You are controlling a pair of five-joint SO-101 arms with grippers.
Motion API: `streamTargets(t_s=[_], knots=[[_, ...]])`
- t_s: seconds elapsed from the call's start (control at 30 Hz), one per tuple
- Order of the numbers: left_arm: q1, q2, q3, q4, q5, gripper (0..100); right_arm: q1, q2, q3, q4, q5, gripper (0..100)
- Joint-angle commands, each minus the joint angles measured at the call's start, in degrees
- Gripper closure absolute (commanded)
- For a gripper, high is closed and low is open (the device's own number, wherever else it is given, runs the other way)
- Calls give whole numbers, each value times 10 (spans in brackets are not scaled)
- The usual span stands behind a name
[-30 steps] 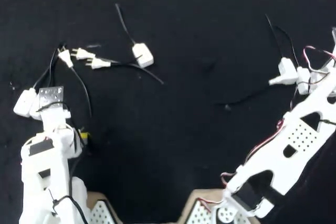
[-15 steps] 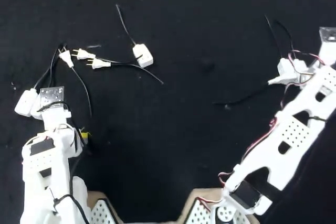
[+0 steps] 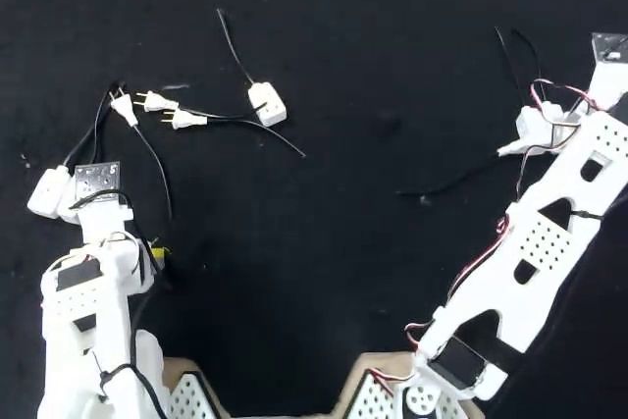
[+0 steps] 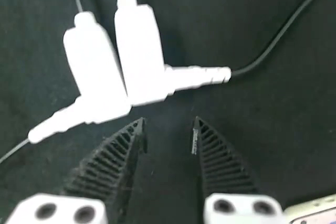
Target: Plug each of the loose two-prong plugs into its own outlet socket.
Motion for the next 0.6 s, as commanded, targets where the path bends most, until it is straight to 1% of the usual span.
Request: streamTargets(t_s=[0.0, 0.23, 0.4, 0.57], knots=[[7, -4, 0, -5, -6, 734, 8, -73, -34, 45, -6, 871], [7, -4, 0, -4, -6, 734, 3, -104, -32, 48, -41, 871], [7, -4, 0, -4, -6, 734, 17, -150, -29, 49, -54, 872], [7, -4, 0, -5, -6, 734, 19, -231, 56, 49, -54, 872]])
